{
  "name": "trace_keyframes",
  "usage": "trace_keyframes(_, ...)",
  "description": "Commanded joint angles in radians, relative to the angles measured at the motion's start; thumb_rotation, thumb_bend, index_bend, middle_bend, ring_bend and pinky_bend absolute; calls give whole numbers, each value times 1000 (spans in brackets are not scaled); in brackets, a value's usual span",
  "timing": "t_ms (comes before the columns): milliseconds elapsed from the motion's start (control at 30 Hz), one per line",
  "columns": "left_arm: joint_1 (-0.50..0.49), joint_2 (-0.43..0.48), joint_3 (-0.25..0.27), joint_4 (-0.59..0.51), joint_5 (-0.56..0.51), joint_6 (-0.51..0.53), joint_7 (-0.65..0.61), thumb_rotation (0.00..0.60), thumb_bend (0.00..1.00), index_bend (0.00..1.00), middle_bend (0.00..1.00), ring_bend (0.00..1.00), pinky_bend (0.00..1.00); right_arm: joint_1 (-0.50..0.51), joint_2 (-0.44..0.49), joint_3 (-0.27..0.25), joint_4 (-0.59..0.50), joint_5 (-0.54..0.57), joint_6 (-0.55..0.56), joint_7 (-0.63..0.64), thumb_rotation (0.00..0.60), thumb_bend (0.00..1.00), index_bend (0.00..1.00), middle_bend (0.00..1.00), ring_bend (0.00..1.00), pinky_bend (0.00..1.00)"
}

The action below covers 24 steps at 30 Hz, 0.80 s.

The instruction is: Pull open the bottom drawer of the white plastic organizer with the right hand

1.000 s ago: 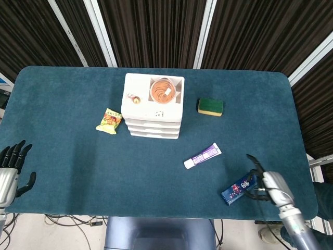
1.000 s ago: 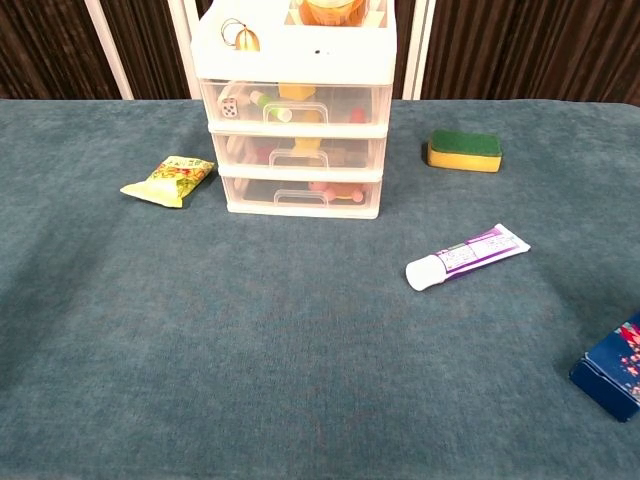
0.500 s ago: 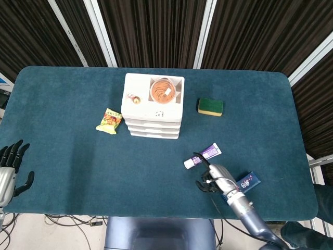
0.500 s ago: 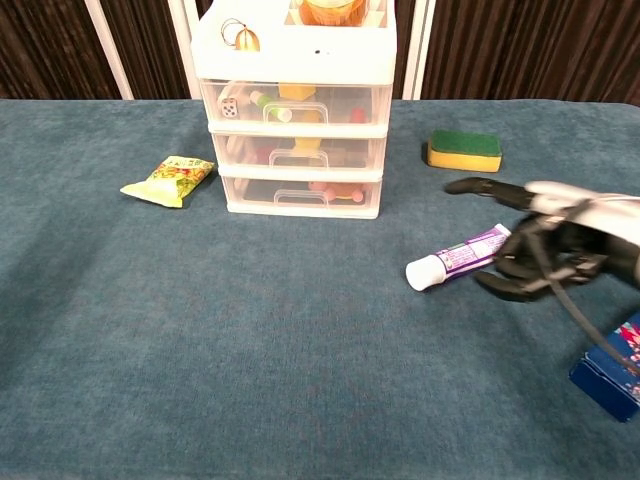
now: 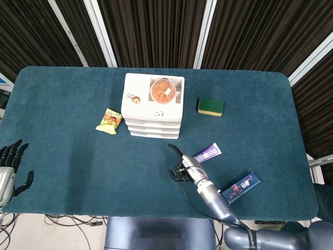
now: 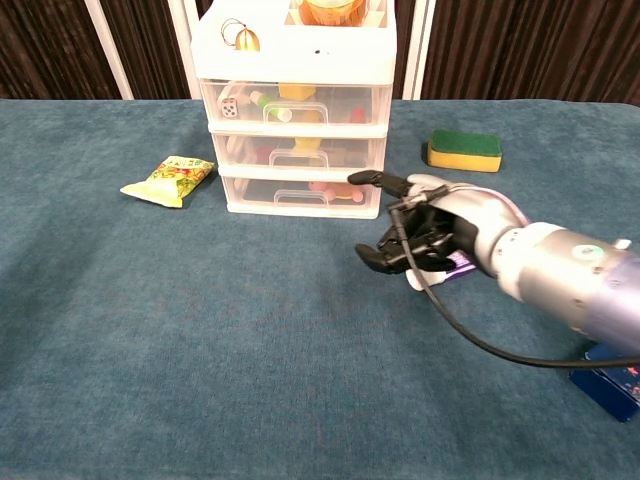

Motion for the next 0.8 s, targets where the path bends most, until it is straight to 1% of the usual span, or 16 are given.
trace_keyframes(33, 0, 2, -3, -1, -6, -2, -4, 600, 438, 32, 7, 0, 0, 35, -45, 29, 45, 49, -22, -14, 600, 511, 0, 987, 1000, 1000)
trace_keyframes(167, -2, 3, -3, -3, -10, -8, -8, 600, 438, 32, 7, 0, 0, 63, -83, 59, 85, 108, -60, 14, 600, 514, 0, 987, 1000, 1000)
trace_keyframes(267, -3, 3, -1, -5, -9, -12, -7, 600, 438, 33, 7, 0, 0, 87, -111, 76, 126, 128, -85, 31, 600, 515, 0, 987, 1000, 1000)
trace_keyframes(633, -5, 5, -4, -5, -19, -18, -14, 600, 438, 32, 7, 0, 0, 150, -206, 127, 258, 133, -112, 89, 600, 520, 0, 987, 1000, 1000)
trace_keyframes(800, -4, 5, -4, -2, -20, -18, -19, 600, 438, 33, 7, 0, 0, 168, -237, 152, 303, 132, -103, 111, 600, 534, 0, 987, 1000, 1000)
